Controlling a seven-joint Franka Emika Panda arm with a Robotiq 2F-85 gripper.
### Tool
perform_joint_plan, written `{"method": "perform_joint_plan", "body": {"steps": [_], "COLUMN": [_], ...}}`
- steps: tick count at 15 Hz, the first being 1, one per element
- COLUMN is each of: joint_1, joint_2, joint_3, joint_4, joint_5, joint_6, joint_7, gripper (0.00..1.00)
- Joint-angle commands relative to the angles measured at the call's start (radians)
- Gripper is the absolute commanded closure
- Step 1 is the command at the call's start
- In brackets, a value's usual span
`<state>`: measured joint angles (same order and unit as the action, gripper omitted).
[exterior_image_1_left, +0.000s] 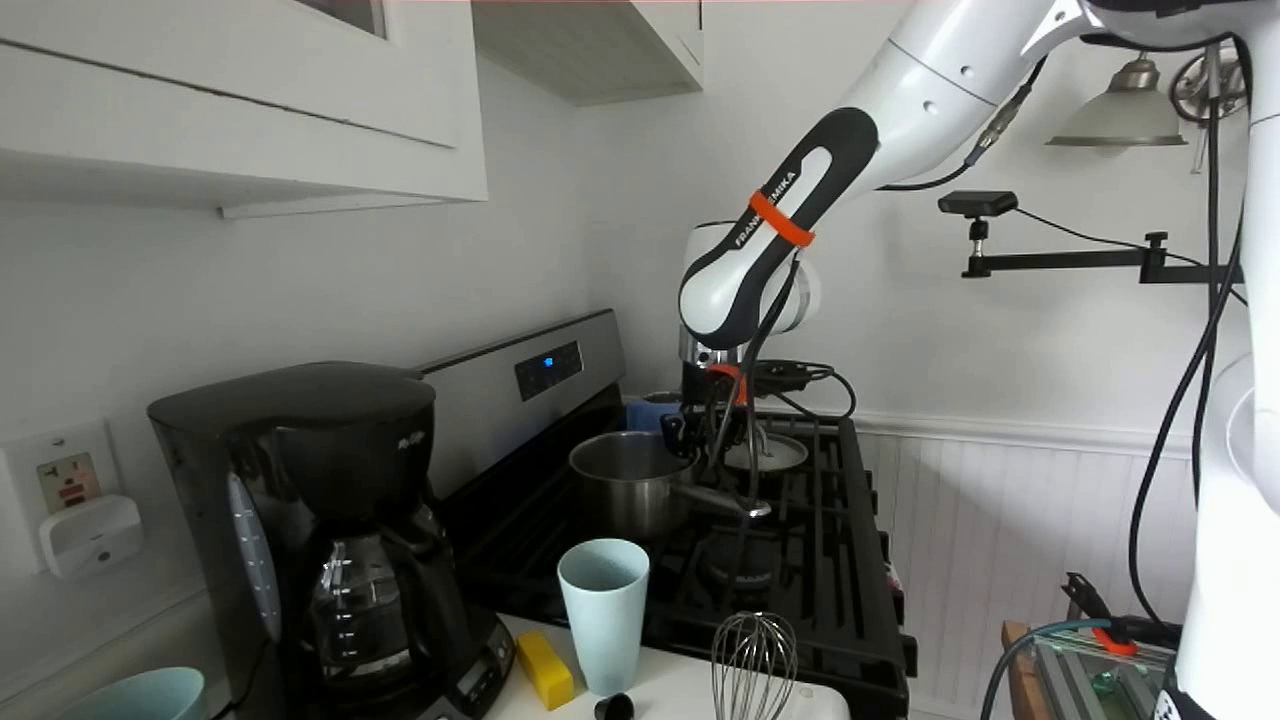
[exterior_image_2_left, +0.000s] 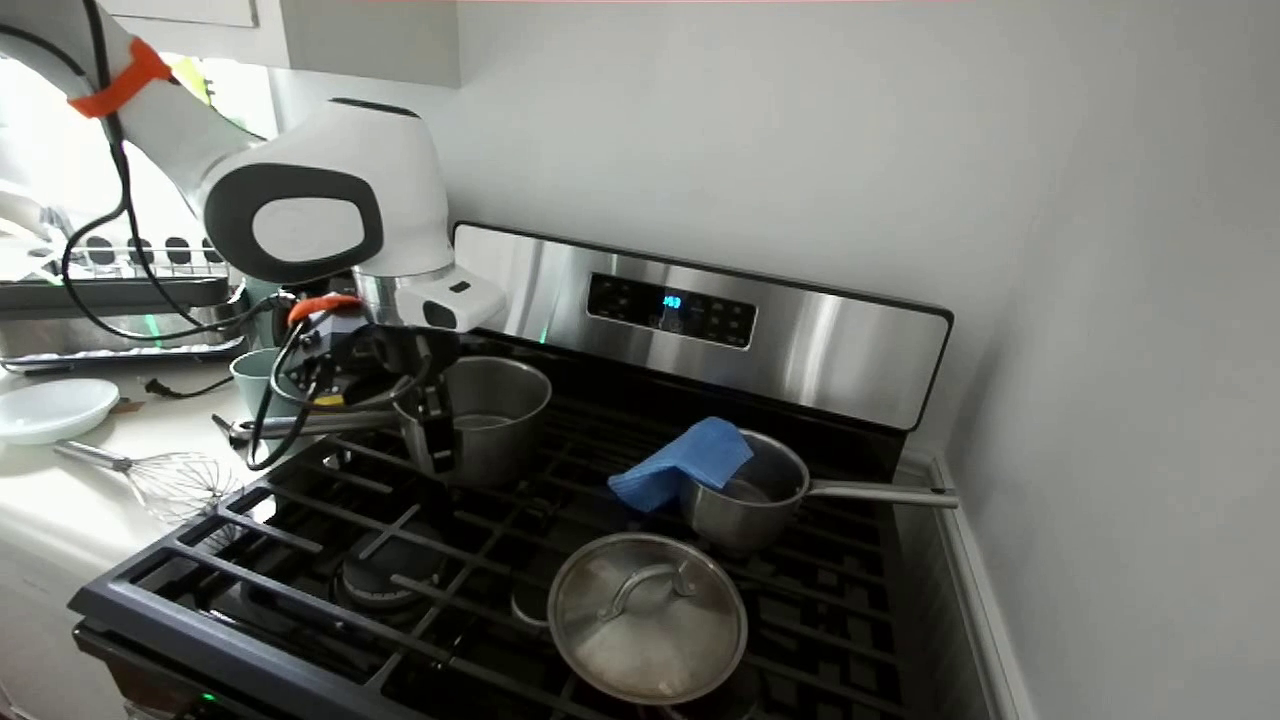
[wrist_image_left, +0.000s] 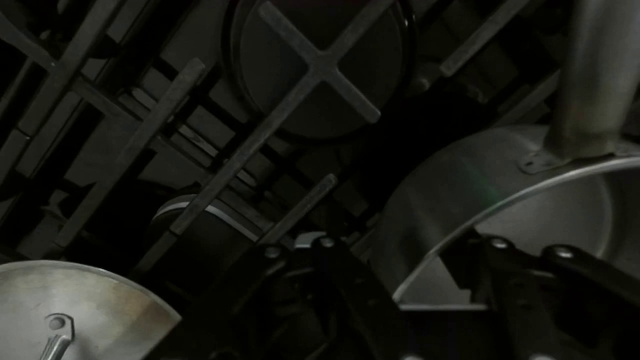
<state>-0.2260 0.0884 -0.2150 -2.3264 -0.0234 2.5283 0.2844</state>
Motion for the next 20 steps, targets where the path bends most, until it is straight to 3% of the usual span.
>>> {"method": "perform_joint_plan", "body": {"steps": [1, 3, 5, 12, 20], "joint_1": [0.004, 0.002, 0.000, -0.006, -0.031], "joint_2": [0.000, -0.014, -0.024, -0.063, -0.159], "joint_3": [-0.017, -0.021, -0.026, -0.052, -0.067], "joint_4": [0.010, -0.001, -0.012, -0.054, -0.193], "joint_5": [-0.005, -0.007, -0.010, -0.022, -0.006], "joint_6": [-0.016, -0.018, -0.018, -0.033, 0.004], "joint_7": [0.031, 0.038, 0.044, 0.054, -0.020], "gripper": [0.80, 0.94, 1.00, 0.99, 0.99]}}
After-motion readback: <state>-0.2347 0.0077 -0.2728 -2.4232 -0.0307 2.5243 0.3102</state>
